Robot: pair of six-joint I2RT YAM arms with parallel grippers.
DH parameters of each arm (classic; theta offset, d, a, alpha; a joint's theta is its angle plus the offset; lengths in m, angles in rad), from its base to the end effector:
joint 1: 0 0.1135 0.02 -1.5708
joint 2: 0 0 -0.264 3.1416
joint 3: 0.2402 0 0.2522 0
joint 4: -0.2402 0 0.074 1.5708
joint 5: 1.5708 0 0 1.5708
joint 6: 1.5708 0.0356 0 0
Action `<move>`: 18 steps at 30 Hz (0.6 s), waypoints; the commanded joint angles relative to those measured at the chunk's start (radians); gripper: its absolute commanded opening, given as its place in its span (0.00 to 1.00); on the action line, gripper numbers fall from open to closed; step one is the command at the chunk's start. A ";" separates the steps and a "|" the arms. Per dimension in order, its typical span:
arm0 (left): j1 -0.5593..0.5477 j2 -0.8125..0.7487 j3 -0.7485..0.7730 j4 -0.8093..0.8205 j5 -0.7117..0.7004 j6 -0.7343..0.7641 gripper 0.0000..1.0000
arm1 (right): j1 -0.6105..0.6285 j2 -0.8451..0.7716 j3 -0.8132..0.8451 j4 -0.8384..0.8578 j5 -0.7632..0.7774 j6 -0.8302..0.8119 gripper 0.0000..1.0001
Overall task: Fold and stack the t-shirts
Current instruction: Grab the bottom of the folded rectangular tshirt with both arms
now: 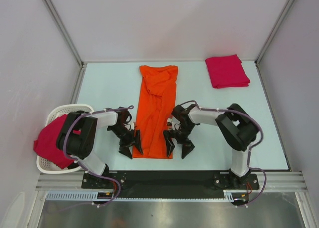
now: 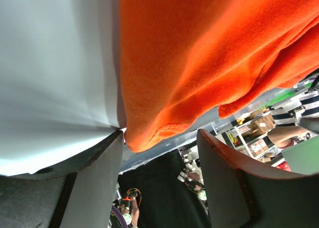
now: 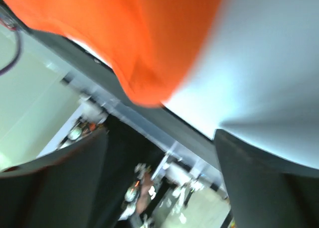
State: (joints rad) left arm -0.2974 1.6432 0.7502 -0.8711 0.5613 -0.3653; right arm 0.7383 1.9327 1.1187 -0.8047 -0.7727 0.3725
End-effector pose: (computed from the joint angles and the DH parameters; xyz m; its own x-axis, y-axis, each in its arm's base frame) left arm 0.2043 -0.0824 0.1214 -0.9301 -0.0312 0.3660 -0.1948 0.8867 -0.4193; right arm 0.2203 0.2341 0.1241 -0.8545 -0.4252 0.2984 -0.1570 0.7589 0.6320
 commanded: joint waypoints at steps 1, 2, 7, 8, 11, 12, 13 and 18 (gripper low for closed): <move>-0.006 -0.006 0.017 0.072 -0.048 0.057 0.67 | 0.004 -0.257 -0.028 -0.079 0.223 0.002 1.00; -0.006 -0.011 0.011 0.076 -0.044 0.061 0.67 | 0.003 -0.299 -0.054 -0.039 0.245 0.017 1.00; -0.006 -0.017 -0.014 0.124 0.018 0.057 0.65 | -0.014 -0.498 -0.290 0.269 0.250 0.163 0.99; -0.008 -0.020 -0.017 0.123 0.014 0.049 0.65 | -0.022 -0.498 -0.309 0.275 0.234 0.155 1.00; -0.012 -0.037 -0.018 0.129 0.003 0.043 0.66 | -0.024 -0.520 -0.368 0.318 0.271 0.172 1.00; -0.014 -0.039 -0.020 0.127 0.003 0.042 0.66 | -0.022 -0.526 -0.381 0.346 0.276 0.178 1.00; -0.016 -0.040 -0.020 0.127 -0.003 0.042 0.66 | -0.020 -0.532 -0.401 0.360 0.280 0.187 1.00; -0.023 -0.054 -0.034 0.162 0.006 0.012 0.68 | -0.019 -0.571 -0.542 0.588 0.317 0.272 1.00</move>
State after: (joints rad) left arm -0.3073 1.6180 0.7353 -0.8280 0.5900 -0.3584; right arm 0.7193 1.4101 0.6598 -0.4644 -0.5125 0.5667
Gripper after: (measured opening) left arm 0.672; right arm 0.994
